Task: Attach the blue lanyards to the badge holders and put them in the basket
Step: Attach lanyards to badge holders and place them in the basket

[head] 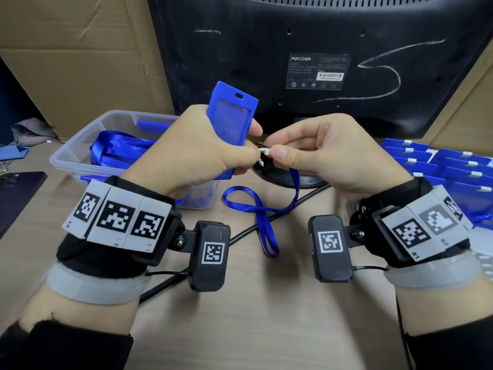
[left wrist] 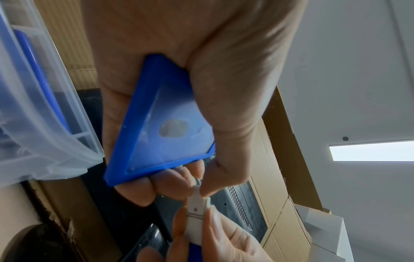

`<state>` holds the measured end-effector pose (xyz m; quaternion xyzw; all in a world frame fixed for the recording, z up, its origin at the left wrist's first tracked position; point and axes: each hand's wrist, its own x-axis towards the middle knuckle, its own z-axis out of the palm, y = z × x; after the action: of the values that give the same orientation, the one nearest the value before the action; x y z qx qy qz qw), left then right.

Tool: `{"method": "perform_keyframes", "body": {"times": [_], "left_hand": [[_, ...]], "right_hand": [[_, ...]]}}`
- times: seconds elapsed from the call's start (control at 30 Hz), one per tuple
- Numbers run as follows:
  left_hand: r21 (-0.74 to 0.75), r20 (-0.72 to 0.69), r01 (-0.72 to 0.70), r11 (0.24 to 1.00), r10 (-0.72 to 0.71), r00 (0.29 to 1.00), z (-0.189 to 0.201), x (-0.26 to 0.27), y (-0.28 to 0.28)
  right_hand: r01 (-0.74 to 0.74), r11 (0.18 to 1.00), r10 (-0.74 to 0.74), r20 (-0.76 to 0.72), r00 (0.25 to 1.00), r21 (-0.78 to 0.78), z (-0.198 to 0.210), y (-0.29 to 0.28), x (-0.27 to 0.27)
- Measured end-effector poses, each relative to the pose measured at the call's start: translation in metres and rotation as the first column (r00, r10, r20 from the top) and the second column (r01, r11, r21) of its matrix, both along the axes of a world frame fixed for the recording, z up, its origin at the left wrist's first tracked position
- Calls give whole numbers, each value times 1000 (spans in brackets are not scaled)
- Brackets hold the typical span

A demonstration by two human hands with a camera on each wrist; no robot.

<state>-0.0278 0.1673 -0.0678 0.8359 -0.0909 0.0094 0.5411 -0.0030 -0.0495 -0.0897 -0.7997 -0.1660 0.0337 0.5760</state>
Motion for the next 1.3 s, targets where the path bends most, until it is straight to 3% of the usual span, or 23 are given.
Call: {"method": "perform_keyframes", "body": {"times": [0.13,0.3,0.4,0.5,0.57,0.73,1.3], "left_hand": [[2,-12,20,1000,-20,1000,-1,-1,-5],[-185,-67,19,982,-32,997,1,0,-4],[-264,-131,32,964,-68,989,0,1,-6],[-163,-194,113,980,-145,970,-1,0,-3],[-110,-235,209,972,-229,945,-1,-3,-1],[-97,-239,267,959,-283,929,2,-5,-2],[39,-273,378,925,-354,895,2,-6,-2]], "right_hand": [[-21,998,21,0,1000,56,1,-6,2],[-125,990,122,38,992,71,1,-6,-1],[-78,985,70,58,996,152,1,-2,-1],[99,963,-111,37,993,249,4,-7,3],[145,962,-145,-17,989,233,4,-10,4],[118,940,-87,-111,990,321,5,-1,0],[79,944,-50,-98,994,319,5,-1,-1]]}}
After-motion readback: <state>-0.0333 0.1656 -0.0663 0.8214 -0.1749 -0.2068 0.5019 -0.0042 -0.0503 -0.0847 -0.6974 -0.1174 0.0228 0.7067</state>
